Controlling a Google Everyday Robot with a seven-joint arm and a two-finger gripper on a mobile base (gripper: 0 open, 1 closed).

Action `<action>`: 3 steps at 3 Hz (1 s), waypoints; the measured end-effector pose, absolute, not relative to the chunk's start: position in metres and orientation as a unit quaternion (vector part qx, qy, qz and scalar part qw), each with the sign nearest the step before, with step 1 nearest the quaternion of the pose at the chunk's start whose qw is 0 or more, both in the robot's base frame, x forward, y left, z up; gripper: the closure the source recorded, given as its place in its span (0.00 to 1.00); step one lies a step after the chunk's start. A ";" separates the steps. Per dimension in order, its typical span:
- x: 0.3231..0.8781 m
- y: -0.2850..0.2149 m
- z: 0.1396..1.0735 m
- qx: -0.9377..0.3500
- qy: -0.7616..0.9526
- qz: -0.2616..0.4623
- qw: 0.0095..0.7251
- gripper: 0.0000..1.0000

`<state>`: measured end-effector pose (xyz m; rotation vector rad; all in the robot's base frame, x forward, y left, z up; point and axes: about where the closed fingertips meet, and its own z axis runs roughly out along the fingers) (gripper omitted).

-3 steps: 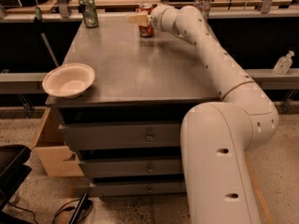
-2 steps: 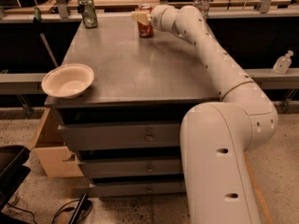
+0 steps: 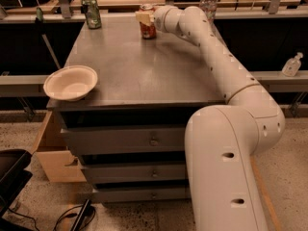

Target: Move coke can near paper bowl

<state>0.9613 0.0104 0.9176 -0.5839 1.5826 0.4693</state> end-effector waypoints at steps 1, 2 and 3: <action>0.961 0.013 0.916 -0.257 0.694 0.207 0.640 1.00; 0.960 0.014 0.923 -0.263 0.691 0.205 0.641 1.00; 0.949 0.004 0.945 -0.271 0.678 0.213 0.650 1.00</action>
Offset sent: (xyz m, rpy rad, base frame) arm -0.0016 -0.0034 0.0171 -0.0185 -0.0218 0.0105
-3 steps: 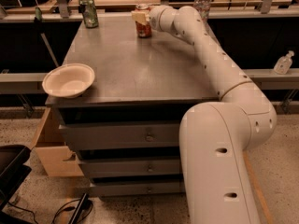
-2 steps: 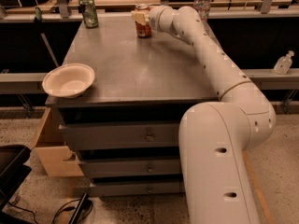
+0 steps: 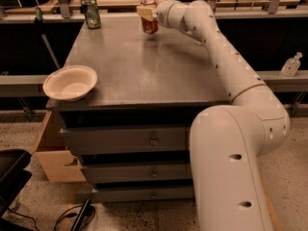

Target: Move coke can near paper bowl

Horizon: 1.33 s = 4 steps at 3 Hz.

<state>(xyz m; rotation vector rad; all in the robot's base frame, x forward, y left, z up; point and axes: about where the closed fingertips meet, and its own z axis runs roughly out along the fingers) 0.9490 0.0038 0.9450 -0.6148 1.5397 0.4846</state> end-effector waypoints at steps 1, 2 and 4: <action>0.923 -0.011 0.971 -0.287 0.658 0.227 0.657 1.00; 0.883 -0.029 0.992 -0.303 0.641 0.236 0.665 1.00; 0.753 -0.077 1.063 -0.315 0.600 0.194 0.709 1.00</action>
Offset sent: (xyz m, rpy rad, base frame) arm -0.1454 -0.0563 0.0528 0.0115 -0.0950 0.1459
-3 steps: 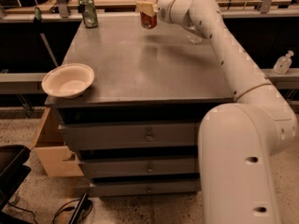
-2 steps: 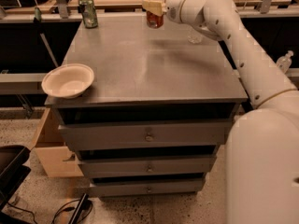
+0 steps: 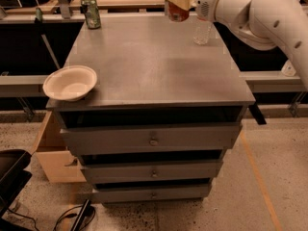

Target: Move coke can near paper bowl

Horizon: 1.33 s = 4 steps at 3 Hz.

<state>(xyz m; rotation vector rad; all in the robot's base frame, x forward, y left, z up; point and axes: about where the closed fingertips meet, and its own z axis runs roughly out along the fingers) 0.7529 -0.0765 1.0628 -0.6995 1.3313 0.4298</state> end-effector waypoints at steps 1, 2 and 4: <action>0.702 -0.064 1.029 -0.346 0.616 0.198 0.680 1.00; 0.671 -0.043 0.992 -0.371 0.625 0.224 0.649 1.00; 0.631 0.004 0.967 -0.392 0.613 0.281 0.626 1.00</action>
Offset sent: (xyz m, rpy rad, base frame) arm -0.1216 0.0538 -0.1168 -0.1236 0.1758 0.1981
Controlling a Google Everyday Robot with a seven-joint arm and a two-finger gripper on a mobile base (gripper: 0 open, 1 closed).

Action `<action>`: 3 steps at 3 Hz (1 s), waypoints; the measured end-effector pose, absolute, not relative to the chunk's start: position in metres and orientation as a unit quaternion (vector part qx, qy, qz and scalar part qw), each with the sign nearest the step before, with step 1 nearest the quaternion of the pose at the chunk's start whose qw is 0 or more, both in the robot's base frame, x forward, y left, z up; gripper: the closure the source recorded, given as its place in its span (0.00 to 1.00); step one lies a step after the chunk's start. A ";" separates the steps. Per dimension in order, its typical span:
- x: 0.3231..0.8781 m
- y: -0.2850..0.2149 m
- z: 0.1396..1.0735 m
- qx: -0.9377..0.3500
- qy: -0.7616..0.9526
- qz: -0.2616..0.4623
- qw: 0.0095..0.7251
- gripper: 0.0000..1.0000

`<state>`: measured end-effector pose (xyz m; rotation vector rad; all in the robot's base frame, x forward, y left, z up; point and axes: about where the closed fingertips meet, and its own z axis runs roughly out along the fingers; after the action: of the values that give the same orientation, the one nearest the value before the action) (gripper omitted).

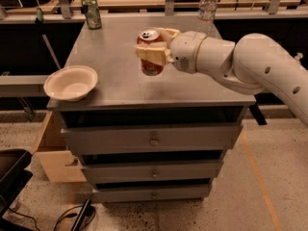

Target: Move coke can near paper bowl

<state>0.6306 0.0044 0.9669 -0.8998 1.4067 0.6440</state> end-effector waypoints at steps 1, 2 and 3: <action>0.621 0.026 0.958 -0.383 0.612 0.316 0.616 1.00; 0.612 0.054 0.940 -0.373 0.603 0.362 0.605 1.00; 0.610 0.072 0.930 -0.377 0.593 0.383 0.600 1.00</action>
Offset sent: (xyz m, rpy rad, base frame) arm -0.0234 0.0625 -0.0416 0.1677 0.1308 0.1225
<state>0.6095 0.0715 0.9299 -0.8733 1.3759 0.8874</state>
